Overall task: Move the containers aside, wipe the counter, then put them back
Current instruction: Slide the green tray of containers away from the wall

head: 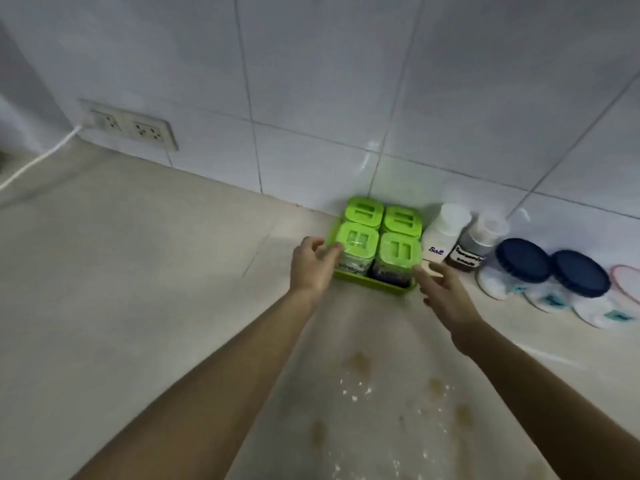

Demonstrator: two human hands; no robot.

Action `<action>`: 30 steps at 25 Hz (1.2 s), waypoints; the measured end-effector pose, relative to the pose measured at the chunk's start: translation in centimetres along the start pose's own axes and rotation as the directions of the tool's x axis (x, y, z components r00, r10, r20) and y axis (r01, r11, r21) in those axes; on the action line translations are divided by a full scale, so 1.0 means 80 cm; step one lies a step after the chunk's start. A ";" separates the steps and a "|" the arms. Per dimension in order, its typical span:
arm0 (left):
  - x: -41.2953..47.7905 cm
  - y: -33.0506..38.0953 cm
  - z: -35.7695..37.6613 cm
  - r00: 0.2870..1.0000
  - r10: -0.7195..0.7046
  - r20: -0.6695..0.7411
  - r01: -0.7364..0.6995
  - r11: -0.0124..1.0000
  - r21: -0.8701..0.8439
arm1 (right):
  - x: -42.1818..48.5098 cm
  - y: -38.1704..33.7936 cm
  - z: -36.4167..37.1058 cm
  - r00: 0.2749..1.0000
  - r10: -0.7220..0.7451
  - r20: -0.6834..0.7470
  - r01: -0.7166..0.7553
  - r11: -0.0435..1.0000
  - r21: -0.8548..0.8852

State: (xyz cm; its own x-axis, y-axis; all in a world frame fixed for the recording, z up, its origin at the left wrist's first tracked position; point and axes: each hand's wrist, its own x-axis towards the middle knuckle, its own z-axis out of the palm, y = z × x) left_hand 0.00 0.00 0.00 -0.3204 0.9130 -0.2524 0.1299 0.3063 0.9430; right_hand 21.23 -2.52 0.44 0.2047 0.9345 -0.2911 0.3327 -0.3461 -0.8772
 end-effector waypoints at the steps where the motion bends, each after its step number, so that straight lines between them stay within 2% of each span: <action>1: 0.012 -0.001 0.001 0.997 -0.041 0.058 0.043 0.998 -0.035 | 0.014 -0.003 0.006 0.999 0.039 -0.017 -0.038 0.996 0.077; 4: 0.037 -0.002 0.003 0.970 -0.127 0.207 0.147 0.986 -0.084 | 0.035 -0.017 0.017 0.993 0.118 -0.007 -0.113 0.961 0.251; 5: 0.041 -0.001 0.005 0.966 -0.114 0.234 0.137 0.987 -0.085 | 0.039 -0.017 0.019 0.991 0.131 -0.024 -0.120 0.954 0.274; 10: 0.041 -0.002 -0.017 0.966 -0.094 0.242 0.125 0.985 -0.119 | 0.026 -0.010 0.034 0.988 0.145 -0.053 -0.112 0.909 0.401; 15: 0.000 -0.012 -0.107 0.980 -0.134 0.148 0.171 0.947 -0.271 | -0.013 -0.044 0.090 0.994 0.089 0.058 -0.104 0.926 0.362; 19: -0.045 -0.035 -0.216 0.984 -0.176 -0.024 0.158 0.931 -0.330 | -0.068 -0.079 0.177 0.973 0.049 0.224 -0.119 0.944 0.307; 26: -0.125 -0.085 -0.348 0.920 -0.269 -0.286 0.158 0.920 -0.359 | -0.147 -0.085 0.302 0.877 0.005 0.480 -0.145 0.956 0.254; 30: -0.159 -0.106 -0.368 0.887 -0.312 -0.342 0.195 0.922 -0.335 | -0.162 -0.083 0.329 0.822 -0.027 0.569 -0.053 0.991 0.123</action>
State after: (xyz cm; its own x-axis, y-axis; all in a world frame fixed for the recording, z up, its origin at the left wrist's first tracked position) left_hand -24.69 -22.13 1.56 -0.6455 0.6218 -0.4435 -0.2570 0.3699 0.8928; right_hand -7.90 -10.16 -0.01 -0.3645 0.8246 -0.4326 0.2055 -0.3819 -0.9011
